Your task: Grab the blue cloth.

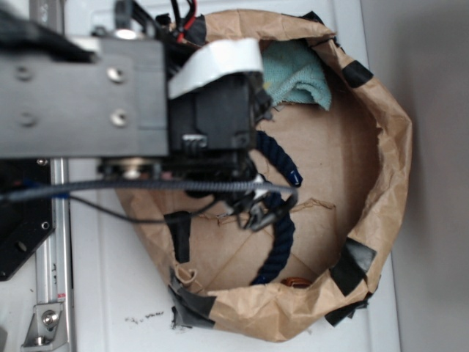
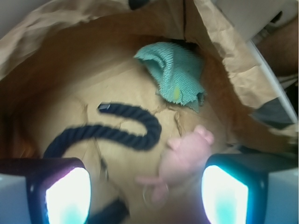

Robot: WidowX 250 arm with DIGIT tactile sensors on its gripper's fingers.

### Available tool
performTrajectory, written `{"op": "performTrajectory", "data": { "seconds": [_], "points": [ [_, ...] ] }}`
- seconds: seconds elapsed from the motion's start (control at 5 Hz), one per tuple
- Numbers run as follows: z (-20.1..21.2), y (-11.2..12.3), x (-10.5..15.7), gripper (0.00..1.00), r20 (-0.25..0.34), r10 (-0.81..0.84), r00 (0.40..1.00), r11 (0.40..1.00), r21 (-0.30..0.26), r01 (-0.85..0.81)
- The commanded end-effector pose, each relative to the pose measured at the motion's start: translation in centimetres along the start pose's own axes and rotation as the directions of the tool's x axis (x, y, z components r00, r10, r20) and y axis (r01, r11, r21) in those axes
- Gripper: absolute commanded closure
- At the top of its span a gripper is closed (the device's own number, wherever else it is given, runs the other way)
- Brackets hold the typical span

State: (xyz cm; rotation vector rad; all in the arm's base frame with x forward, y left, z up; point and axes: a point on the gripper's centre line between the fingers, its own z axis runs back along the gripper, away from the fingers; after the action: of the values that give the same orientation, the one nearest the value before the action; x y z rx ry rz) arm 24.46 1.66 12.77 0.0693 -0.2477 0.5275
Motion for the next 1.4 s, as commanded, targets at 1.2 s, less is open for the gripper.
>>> {"op": "performTrajectory", "data": {
  "seconds": [1.2],
  "points": [
    [-9.9,3.5,7.0,0.0,0.083,0.06,0.995,0.968,0.239,-0.078]
  ]
}}
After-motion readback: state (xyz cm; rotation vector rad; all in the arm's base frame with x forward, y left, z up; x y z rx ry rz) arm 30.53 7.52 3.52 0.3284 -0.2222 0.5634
